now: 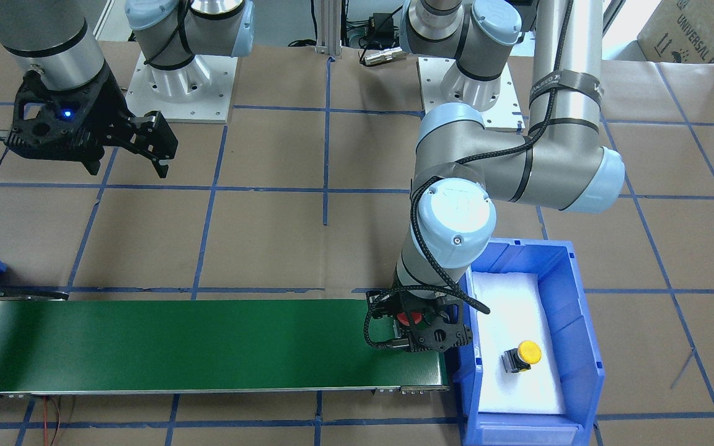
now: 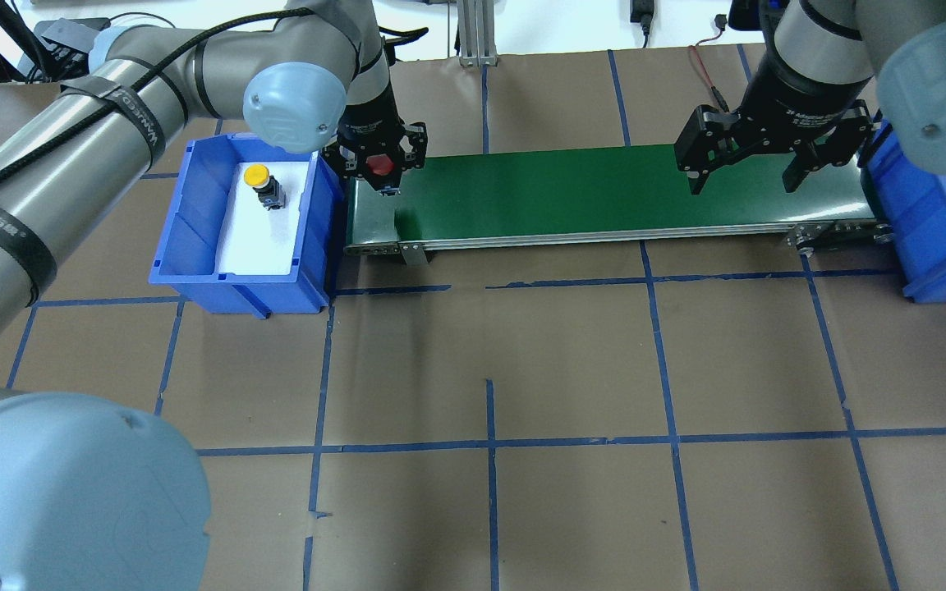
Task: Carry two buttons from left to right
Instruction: 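Carry the red button with the left gripper onto the conveyor's near end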
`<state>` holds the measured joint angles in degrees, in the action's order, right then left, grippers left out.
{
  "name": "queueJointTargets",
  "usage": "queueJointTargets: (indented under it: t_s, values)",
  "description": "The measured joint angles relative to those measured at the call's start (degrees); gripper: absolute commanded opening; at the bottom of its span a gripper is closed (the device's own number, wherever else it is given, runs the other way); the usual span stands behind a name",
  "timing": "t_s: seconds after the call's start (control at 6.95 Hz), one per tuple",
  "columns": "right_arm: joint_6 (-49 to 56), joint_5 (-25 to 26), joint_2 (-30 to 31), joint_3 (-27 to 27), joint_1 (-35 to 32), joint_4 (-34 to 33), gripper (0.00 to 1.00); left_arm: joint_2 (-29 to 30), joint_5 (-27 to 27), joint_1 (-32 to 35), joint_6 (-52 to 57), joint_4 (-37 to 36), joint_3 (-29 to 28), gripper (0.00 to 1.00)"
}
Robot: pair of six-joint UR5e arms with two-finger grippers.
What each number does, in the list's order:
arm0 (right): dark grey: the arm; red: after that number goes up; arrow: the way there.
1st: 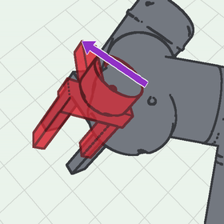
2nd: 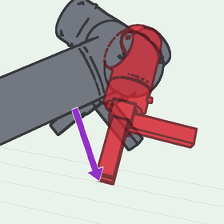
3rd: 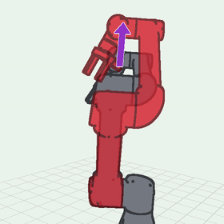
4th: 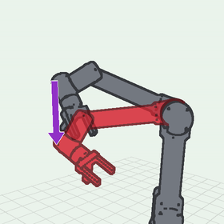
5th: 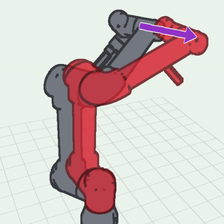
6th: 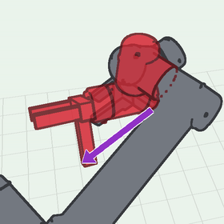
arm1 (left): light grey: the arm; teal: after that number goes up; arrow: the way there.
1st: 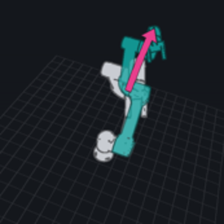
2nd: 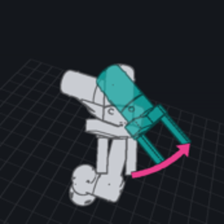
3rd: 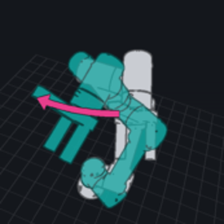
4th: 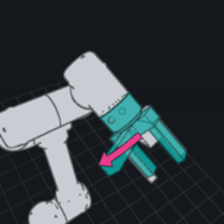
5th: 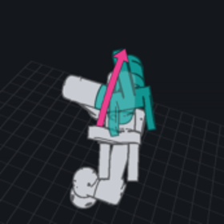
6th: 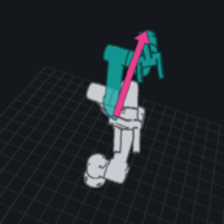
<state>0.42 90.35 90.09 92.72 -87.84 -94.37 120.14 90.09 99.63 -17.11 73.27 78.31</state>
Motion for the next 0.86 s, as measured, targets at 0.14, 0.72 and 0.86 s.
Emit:
queueJointTargets:
  t_s: [0.14, 0.72, 0.86]
  values:
    - [-0.07, 0.00, 0.00, 0.00, -0.01, -0.02, 1.00, 0.08, -0.05, 0.01, 0.53, -0.89, 0.88, 0.30]
    - [-0.16, -0.01, 0.00, -0.09, -0.27, -0.09, 1.00, 1.31, -0.16, -0.10, 0.39, -2.02, 1.12, 1.00]
    - [-0.06, -0.02, 0.02, -0.13, -0.29, -0.10, 1.00, 1.37, -0.15, -0.10, 0.42, -2.38, 1.14, 1.00]
